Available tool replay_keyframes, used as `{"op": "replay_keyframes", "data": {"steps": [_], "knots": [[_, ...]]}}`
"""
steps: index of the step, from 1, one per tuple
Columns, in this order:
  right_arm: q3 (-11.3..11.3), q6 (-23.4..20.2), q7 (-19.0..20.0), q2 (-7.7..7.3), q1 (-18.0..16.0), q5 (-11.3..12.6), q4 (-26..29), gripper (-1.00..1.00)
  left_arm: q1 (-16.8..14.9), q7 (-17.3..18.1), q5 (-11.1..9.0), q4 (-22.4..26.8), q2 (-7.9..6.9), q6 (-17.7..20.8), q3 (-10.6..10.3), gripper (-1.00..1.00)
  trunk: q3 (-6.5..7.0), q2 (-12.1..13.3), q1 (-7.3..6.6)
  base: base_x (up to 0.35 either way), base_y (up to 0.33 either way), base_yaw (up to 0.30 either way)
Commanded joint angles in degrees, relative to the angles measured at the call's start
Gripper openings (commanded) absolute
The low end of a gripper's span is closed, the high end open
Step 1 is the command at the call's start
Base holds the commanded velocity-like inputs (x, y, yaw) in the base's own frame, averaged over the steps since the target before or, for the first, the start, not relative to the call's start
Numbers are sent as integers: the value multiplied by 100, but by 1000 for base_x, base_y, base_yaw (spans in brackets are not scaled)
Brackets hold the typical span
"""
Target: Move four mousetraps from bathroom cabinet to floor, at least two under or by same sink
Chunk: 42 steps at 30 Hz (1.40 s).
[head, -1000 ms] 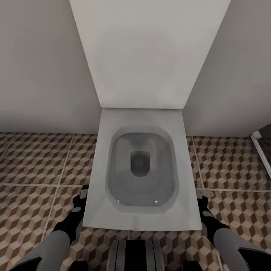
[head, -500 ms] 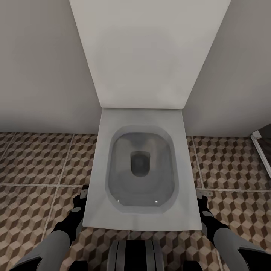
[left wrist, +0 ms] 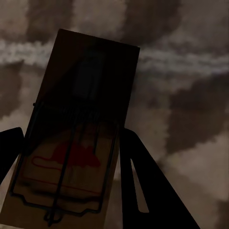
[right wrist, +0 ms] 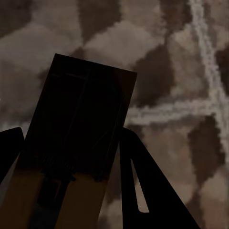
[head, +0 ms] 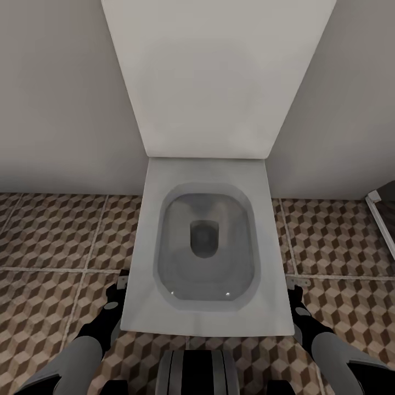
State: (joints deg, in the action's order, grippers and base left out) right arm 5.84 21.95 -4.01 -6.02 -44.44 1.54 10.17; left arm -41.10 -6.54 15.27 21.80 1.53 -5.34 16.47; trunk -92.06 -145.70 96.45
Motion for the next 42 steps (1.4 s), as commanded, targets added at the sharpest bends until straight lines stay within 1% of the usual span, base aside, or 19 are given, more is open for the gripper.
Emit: {"op": "replay_keyframes", "data": {"steps": [1, 6, 10, 16, 42], "knots": [[13, 18, 7, 2, -3, 24, -6, -100, -3, 12, 64, -3, 5, -21, 40, -100, -3, -1, -1, 0, 0, 0], [10, -49, -43, 6, -3, 27, -6, -100, -3, 12, 64, -1, 5, -20, 40, -100, -3, -1, -1, 0, 0, 0], [4, -328, -66, 11, -3, 3, 0, -100, -3, 12, 64, -1, 11, -26, 40, -100, -3, -1, -1, 0, 0, 0], [-20, -484, -67, 13, -3, -10, 2, -100, -3, 12, 64, -1, 14, -29, 40, -100, -3, -1, -1, 0, 0, 0], [-16, -507, -62, 13, -3, -9, 3, -100, -3, 12, 64, -1, 14, -32, 40, -100, -3, -1, -1, 0, 0, 0]]}}
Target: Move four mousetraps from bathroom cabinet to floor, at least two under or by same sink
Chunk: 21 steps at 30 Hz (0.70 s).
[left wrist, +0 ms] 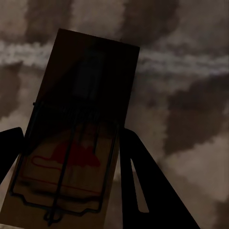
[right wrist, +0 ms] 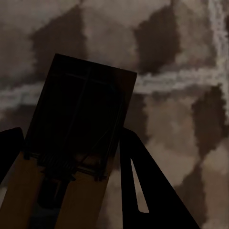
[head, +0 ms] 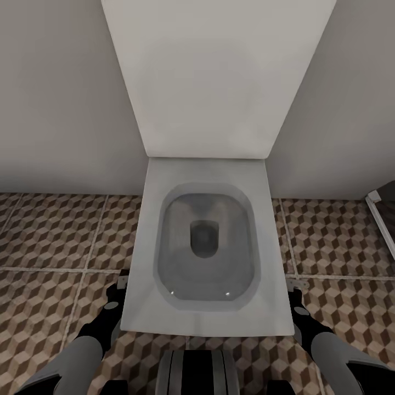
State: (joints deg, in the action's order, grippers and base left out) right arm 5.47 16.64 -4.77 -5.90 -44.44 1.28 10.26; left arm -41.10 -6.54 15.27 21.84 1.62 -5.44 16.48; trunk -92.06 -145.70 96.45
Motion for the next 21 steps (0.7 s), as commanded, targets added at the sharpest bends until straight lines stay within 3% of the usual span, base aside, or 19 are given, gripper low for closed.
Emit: {"op": "replay_keyframes", "data": {"steps": [1, 21], "knots": [[22, 23, 13, 1, -3, 19, -6, -100, -3, 12, 63, -4, 5, -23, 40, -100, -3, -1, -1, 0, 0, 0], [29, -171, 181, -7, -3, 55, -108, -100, -3, 12, 56, -23, 6, -2, 31, -100, -3, -1, -1, 0, 0, 0]]}}
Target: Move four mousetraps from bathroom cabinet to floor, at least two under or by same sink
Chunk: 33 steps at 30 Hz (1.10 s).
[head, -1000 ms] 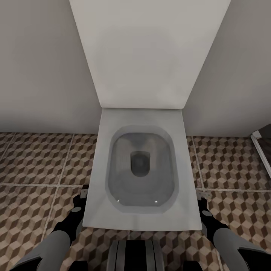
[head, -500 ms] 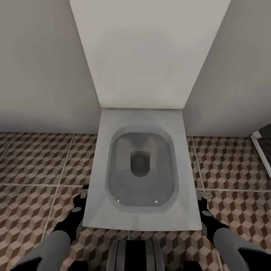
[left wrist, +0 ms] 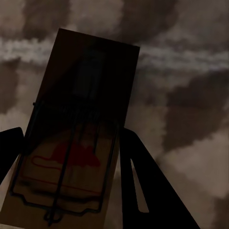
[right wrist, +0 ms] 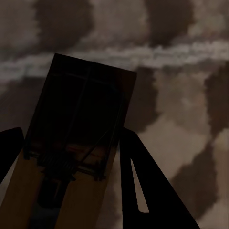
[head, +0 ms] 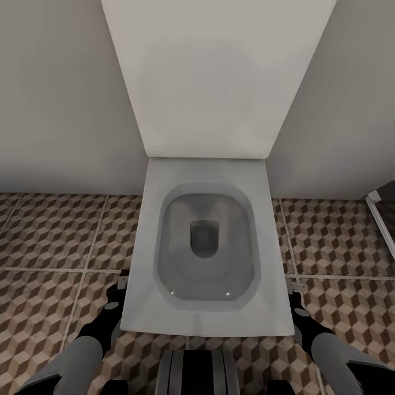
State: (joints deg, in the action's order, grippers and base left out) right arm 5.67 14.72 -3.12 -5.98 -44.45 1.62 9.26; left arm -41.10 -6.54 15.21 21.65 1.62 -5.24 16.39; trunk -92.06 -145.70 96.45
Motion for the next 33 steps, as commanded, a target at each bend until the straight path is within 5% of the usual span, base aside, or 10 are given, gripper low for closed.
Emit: {"op": "replay_keyframes", "data": {"steps": [1, 10, 11, 33], "knots": [[11, 12, 34, 1, -2, 22, -10, -100, -4, 12, 63, -7, 5, -22, 40, -100, -3, -1, -1, 0, 0, 0], [13, -3, 64, 0, -2, 23, -12, -100, -4, 12, 69, -12, 5, -22, 40, -100, -3, -1, -1, 0, 0, 0], [13, -4, 65, 0, -2, 23, -12, 100, -4, 12, 70, -12, 5, -24, 40, -100, -3, -1, -1, 0, 0, 0], [21, -13, 133, -1, -2, 23, -12, 100, -4, 19, 70, -39, 5, -29, 40, -100, -3, -1, -1, 0, 0, 0]]}}
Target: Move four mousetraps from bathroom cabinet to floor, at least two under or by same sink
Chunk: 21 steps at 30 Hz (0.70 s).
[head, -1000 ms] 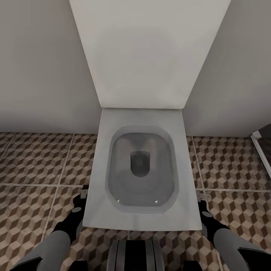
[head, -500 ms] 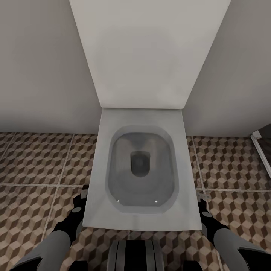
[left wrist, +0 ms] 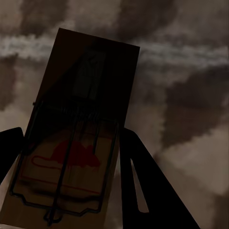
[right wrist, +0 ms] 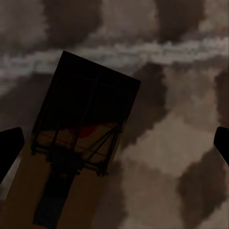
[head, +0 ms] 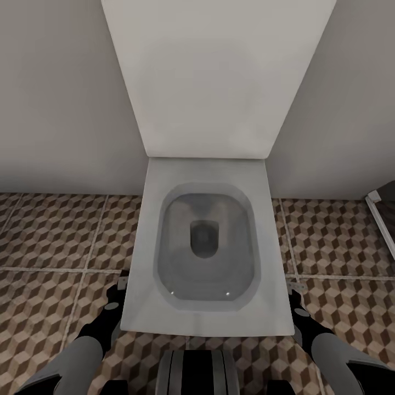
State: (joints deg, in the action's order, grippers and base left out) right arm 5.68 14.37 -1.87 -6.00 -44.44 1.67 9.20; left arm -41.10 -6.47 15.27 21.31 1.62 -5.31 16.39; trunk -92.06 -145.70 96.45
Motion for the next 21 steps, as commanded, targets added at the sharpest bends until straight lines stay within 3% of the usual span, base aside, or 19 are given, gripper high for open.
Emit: {"op": "replay_keyframes", "data": {"steps": [1, 21], "knots": [[20, 22, 12, 1, -3, 19, -6, 100, -4, 13, 63, -8, 5, -22, 40, -100, -3, -1, -1, 0, 0, 0], [21, 22, 29, 2, -3, 21, -6, 100, -4, 11, 57, -144, -16, -15, 49, -100, -3, -1, -1, 0, 0, 0]]}}
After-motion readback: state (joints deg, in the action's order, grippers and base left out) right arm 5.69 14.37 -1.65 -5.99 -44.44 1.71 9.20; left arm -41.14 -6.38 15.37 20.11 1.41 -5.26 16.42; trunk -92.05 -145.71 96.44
